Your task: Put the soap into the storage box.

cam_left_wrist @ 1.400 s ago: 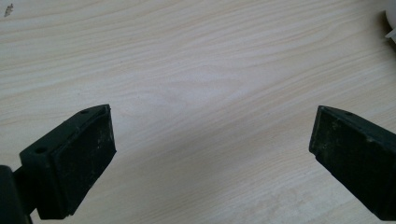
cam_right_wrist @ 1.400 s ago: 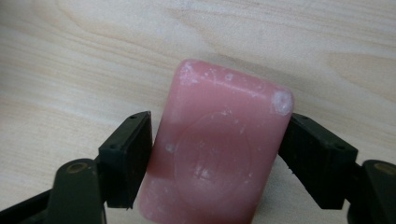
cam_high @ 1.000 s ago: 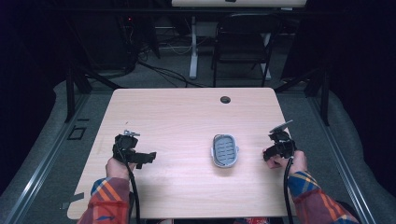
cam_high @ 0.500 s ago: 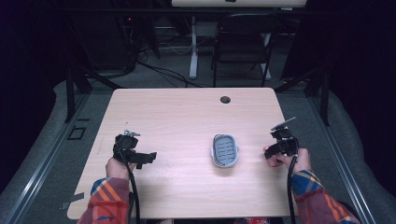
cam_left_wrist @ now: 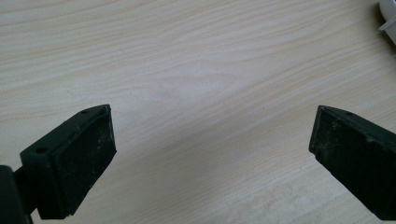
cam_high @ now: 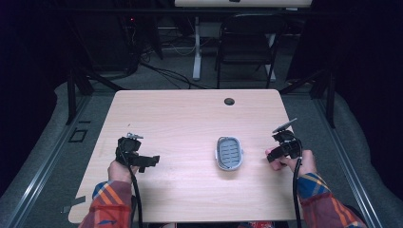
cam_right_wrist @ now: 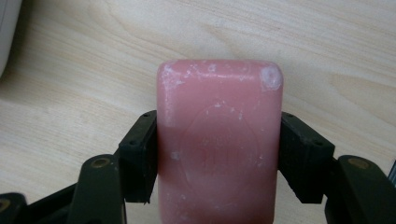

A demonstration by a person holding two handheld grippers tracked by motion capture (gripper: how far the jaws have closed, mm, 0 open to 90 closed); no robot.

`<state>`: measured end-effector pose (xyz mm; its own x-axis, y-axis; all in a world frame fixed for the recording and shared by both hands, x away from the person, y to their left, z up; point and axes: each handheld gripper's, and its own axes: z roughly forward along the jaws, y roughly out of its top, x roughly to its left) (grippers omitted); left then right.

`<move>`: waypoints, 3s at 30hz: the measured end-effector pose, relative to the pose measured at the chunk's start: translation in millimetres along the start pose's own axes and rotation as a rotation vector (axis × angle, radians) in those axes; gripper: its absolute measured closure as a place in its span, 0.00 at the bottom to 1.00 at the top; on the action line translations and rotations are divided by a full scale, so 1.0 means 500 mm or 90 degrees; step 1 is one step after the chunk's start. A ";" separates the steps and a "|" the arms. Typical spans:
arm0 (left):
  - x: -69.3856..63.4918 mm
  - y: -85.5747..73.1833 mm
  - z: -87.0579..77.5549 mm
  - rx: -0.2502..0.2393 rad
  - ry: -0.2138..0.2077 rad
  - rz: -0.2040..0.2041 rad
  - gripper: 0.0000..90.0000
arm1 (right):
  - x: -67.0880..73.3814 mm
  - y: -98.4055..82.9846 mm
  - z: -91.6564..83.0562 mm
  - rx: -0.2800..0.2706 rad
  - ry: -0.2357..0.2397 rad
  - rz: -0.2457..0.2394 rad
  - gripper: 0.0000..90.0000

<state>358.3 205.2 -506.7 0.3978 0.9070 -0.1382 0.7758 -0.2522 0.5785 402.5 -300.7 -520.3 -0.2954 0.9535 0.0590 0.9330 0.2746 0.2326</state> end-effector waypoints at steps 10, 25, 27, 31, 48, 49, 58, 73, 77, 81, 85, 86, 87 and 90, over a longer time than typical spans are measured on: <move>-0.002 0.000 -0.001 0.001 0.000 0.003 0.01 | 0.006 0.004 -0.017 -0.006 0.000 -0.012 0.41; -0.002 0.000 -0.002 0.000 0.002 0.006 0.01 | 0.020 0.029 -0.040 -0.030 0.004 -0.009 0.41; -0.002 0.000 -0.001 0.001 0.002 0.007 0.01 | 0.024 0.031 -0.041 -0.032 0.001 -0.008 0.41; -0.003 0.000 -0.001 0.002 0.001 0.006 0.01 | 0.030 0.041 -0.043 -0.032 0.008 -0.010 0.41; -0.005 0.000 0.000 0.005 0.002 0.013 0.02 | 0.039 0.058 -0.065 -0.033 0.011 -0.017 0.41; -0.005 0.000 0.000 0.005 0.003 0.014 0.02 | 0.040 0.058 -0.066 -0.031 0.012 -0.018 0.41; -0.005 0.000 0.000 0.005 0.000 0.015 0.02 | 0.059 0.066 -0.076 -0.039 0.019 -0.026 0.41; -0.006 0.000 0.001 0.011 0.007 0.016 0.04 | 0.095 0.082 -0.077 -0.034 0.024 -0.053 0.41; -0.007 0.000 0.001 0.012 0.004 0.021 0.05 | 0.109 0.087 -0.073 -0.032 0.029 -0.062 0.41; -0.006 0.000 0.002 0.010 0.002 0.020 0.05 | 0.119 0.092 -0.069 -0.025 0.029 -0.072 0.41; -0.007 0.000 0.002 0.012 0.000 0.021 0.05 | 0.128 0.097 -0.066 -0.026 0.030 -0.070 0.41; -0.007 0.000 0.002 0.012 0.000 0.023 0.05 | 0.128 0.099 -0.068 -0.021 0.030 -0.074 0.41; -0.007 0.000 0.002 0.012 0.000 0.023 0.05 | 0.130 0.101 -0.068 -0.022 0.030 -0.074 0.41; -0.007 0.000 0.002 0.013 -0.001 0.021 0.05 | 0.136 0.105 -0.070 -0.024 0.033 -0.078 0.41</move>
<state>357.5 201.7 -507.2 0.4238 0.8977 -0.1207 0.7718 -0.2882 0.5668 424.2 -225.5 -470.3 -0.4176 0.9053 0.0778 0.8814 0.3828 0.2768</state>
